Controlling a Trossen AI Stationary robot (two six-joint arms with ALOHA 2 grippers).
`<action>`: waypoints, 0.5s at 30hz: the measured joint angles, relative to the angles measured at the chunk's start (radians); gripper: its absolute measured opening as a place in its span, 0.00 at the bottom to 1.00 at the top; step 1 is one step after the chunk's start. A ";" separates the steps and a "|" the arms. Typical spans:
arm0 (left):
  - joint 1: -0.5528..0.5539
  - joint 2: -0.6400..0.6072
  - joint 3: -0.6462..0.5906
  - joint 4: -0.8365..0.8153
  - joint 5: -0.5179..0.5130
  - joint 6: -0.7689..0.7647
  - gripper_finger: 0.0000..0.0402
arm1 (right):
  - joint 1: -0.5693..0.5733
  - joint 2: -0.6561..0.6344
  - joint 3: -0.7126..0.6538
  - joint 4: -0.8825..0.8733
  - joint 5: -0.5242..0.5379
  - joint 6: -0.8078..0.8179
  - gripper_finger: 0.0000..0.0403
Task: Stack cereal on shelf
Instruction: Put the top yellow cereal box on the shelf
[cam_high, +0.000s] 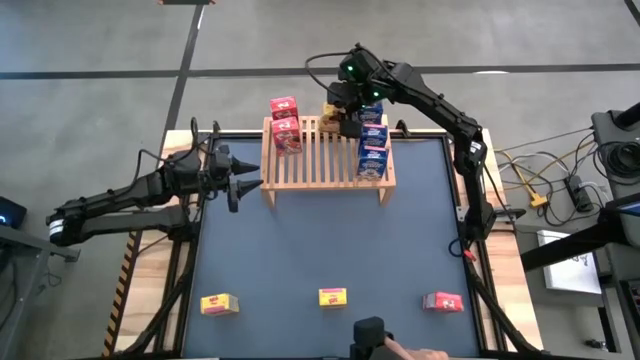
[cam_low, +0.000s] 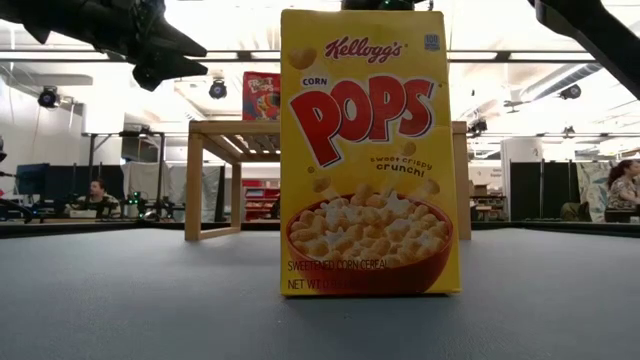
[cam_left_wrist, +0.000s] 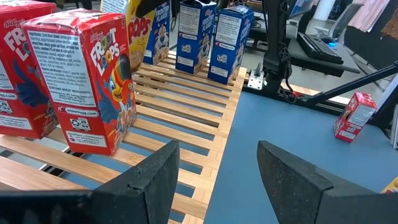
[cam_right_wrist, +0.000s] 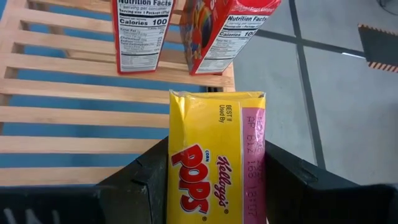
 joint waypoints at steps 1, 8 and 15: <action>0.000 0.000 0.000 0.000 0.000 0.000 0.50 | 0.000 0.000 0.000 0.000 -0.001 0.000 0.45; 0.000 0.000 0.000 0.000 0.000 0.000 0.50 | 0.002 0.021 0.000 -0.002 -0.010 0.015 0.45; 0.000 -0.001 0.000 -0.001 0.000 0.000 0.50 | 0.006 0.050 -0.002 0.003 -0.003 -0.002 0.45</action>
